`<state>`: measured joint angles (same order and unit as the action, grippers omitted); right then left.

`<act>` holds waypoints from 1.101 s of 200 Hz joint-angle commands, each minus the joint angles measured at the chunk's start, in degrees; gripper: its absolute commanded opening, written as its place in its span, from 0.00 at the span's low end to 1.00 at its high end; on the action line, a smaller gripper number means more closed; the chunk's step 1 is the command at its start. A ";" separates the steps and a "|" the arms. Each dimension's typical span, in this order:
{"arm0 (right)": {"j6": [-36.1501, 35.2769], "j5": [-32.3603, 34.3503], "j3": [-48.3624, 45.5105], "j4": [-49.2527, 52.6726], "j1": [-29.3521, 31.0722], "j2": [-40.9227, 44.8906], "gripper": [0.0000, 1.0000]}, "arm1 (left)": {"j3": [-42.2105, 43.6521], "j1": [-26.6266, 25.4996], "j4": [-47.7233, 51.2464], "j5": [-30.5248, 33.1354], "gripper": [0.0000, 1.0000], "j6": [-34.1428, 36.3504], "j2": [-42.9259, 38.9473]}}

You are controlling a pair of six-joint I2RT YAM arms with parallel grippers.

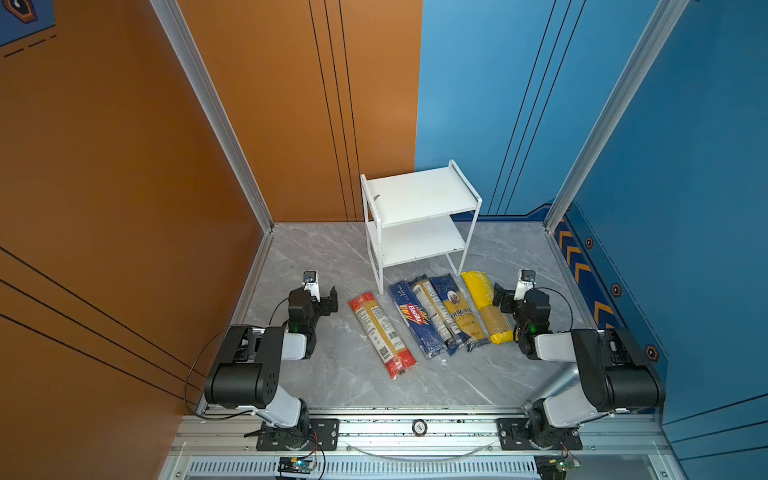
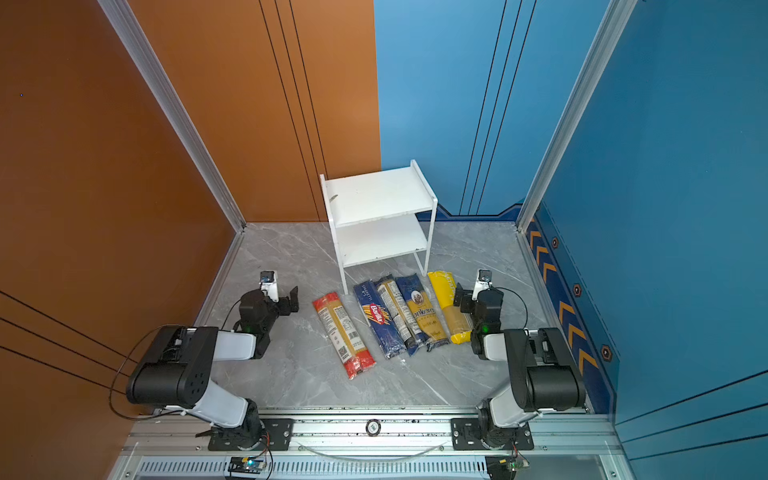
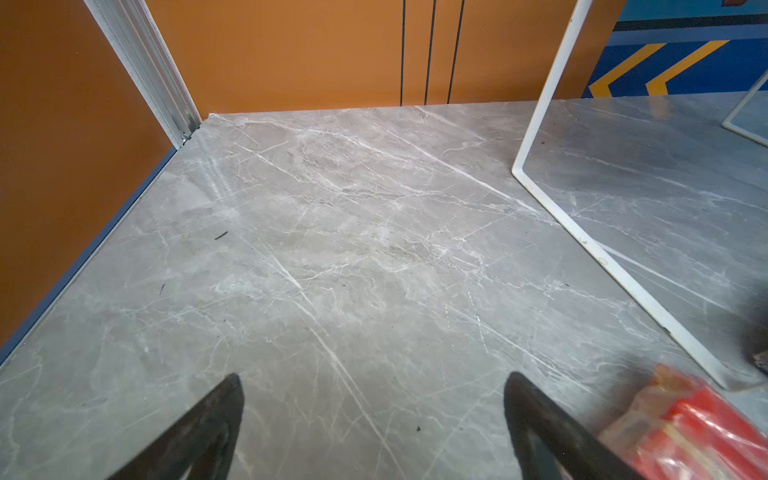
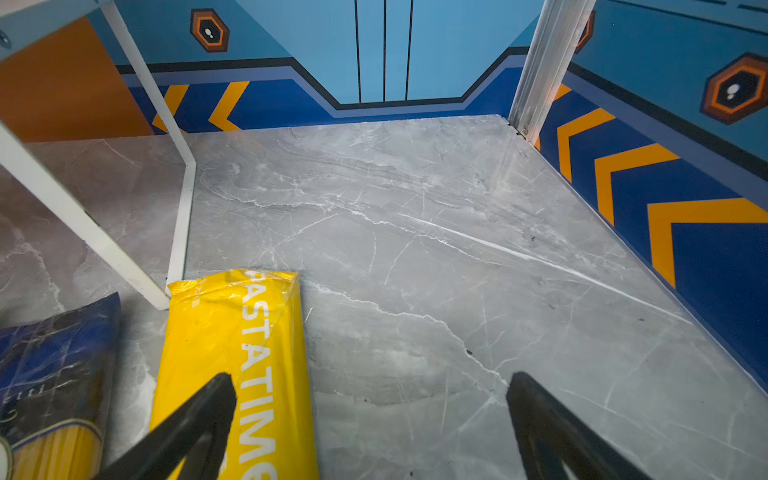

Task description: Place and organize the pasta boxes and bags onto the shelf

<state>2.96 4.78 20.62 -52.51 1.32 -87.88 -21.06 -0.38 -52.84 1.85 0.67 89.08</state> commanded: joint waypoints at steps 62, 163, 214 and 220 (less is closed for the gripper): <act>0.52 0.23 0.82 0.54 -0.27 -0.80 1.00 | -0.74 0.03 0.28 -0.91 0.98 0.65 0.26; -0.61 1.53 -7.60 -15.48 0.90 -0.80 1.00 | -0.75 0.38 0.26 -0.91 0.98 0.29 0.28; -0.17 2.80 -9.27 -19.52 0.88 -1.48 1.00 | 0.52 -0.14 -1.37 0.20 0.98 0.45 -0.58; -0.08 3.01 -9.37 -19.69 0.87 -1.51 1.00 | 0.96 -0.16 -1.81 0.68 0.98 0.31 -1.10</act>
<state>2.79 5.32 12.62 -67.83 1.93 -88.12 -21.04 -0.38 -52.93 1.87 0.64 89.06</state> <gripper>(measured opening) 0.994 0.978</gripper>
